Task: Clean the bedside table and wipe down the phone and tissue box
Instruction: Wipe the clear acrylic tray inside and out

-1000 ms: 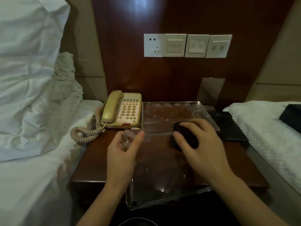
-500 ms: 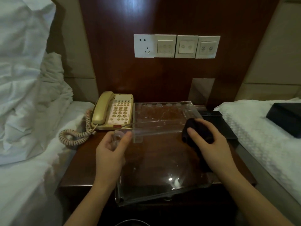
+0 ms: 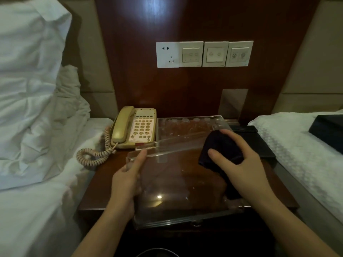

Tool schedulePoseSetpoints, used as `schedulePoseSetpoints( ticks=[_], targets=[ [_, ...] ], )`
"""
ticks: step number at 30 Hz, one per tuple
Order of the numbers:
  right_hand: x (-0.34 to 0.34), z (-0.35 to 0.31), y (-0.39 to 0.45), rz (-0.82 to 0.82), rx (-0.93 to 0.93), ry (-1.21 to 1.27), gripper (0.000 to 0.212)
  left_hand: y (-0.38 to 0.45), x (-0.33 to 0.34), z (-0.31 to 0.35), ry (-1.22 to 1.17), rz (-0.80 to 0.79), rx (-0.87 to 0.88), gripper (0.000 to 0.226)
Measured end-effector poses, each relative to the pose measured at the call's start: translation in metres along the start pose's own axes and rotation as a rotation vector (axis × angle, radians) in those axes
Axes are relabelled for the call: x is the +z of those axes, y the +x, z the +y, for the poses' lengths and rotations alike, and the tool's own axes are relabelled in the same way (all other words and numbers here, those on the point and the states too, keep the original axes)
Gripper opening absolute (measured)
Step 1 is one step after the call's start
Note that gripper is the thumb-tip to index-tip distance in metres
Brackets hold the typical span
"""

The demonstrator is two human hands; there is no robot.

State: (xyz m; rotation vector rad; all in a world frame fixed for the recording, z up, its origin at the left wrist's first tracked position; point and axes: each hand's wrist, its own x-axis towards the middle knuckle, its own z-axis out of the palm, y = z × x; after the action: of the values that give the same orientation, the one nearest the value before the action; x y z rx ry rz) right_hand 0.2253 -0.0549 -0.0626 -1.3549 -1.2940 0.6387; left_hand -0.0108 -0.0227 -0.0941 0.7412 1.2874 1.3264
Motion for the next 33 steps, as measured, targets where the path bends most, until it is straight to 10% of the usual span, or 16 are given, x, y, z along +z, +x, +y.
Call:
schedulePoseSetpoints(
  ticks=[12,22,33],
  targets=[
    [-0.004,-0.006,-0.008,0.09,0.263,0.283,0.021,-0.003,0.007,-0.003,0.109,0.033,0.089,0.035],
    [-0.015,-0.01,-0.01,-0.12,0.212,0.159,0.032,-0.001,0.005,-0.004,0.104,0.061,0.092,0.037],
    [-0.016,-0.015,0.015,0.098,0.466,0.415,0.049,0.0,0.005,-0.01,0.145,0.008,0.206,0.064]
  ],
)
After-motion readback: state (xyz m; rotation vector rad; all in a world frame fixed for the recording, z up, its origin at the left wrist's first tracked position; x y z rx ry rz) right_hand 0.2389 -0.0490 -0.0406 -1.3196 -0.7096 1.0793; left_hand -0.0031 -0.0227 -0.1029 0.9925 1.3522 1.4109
